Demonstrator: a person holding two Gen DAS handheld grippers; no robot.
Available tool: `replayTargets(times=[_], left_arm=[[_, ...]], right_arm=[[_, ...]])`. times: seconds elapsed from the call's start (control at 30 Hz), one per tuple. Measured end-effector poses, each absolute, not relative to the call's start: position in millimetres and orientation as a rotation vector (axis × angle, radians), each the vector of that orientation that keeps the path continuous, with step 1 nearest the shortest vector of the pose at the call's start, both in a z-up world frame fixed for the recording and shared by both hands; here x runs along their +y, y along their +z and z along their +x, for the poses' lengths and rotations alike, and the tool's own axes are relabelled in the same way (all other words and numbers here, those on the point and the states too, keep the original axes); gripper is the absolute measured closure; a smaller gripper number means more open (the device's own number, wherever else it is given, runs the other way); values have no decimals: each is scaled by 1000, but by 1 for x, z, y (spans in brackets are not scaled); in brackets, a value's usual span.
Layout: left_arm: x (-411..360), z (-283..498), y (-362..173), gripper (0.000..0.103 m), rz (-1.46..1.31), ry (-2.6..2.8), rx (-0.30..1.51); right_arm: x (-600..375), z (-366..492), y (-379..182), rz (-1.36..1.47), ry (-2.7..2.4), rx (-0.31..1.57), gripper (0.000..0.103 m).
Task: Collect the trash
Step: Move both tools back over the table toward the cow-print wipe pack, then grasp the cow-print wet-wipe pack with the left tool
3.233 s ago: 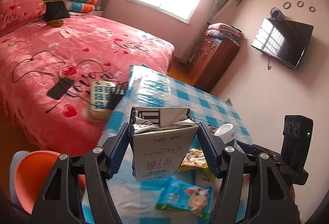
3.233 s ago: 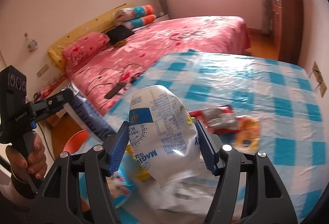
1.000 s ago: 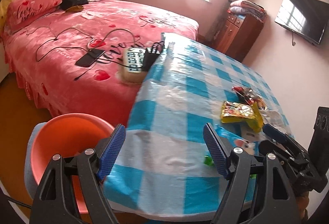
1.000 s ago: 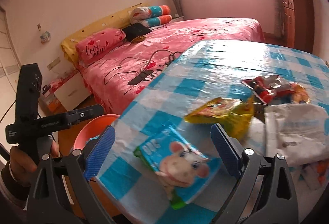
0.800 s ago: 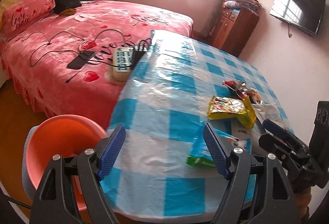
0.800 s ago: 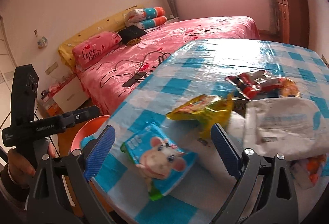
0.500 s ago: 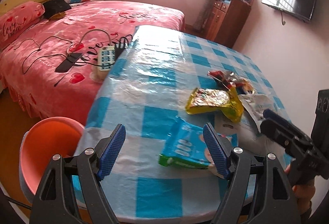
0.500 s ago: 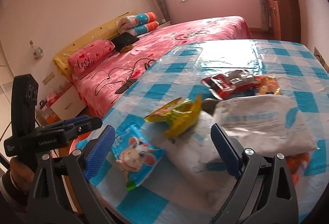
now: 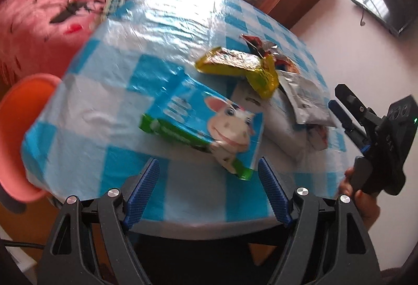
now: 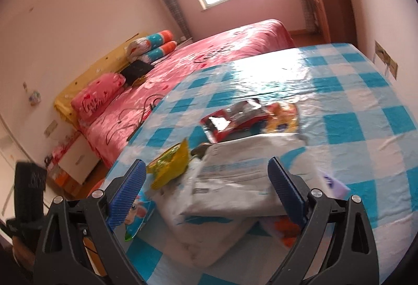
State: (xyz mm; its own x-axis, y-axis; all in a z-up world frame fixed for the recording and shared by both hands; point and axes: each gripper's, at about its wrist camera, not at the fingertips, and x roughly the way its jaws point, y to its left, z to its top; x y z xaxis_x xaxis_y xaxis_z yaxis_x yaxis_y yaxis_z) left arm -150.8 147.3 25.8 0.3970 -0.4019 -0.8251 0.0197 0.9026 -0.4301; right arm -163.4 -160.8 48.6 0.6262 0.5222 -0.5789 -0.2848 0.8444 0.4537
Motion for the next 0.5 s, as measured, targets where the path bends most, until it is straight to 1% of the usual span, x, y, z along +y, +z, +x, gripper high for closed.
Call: replayTargets(times=[0.07, 0.23, 0.5], left_arm=[[145, -147, 24, 26, -427, -282, 1149], [143, -132, 23, 26, -504, -267, 1140], [130, -103, 25, 26, -486, -225, 1115]], right_arm=[[-181, -159, 52, 385, 457, 768, 9], [-189, -161, 51, 411, 470, 783, 9], [-230, -160, 45, 434, 417, 815, 9]])
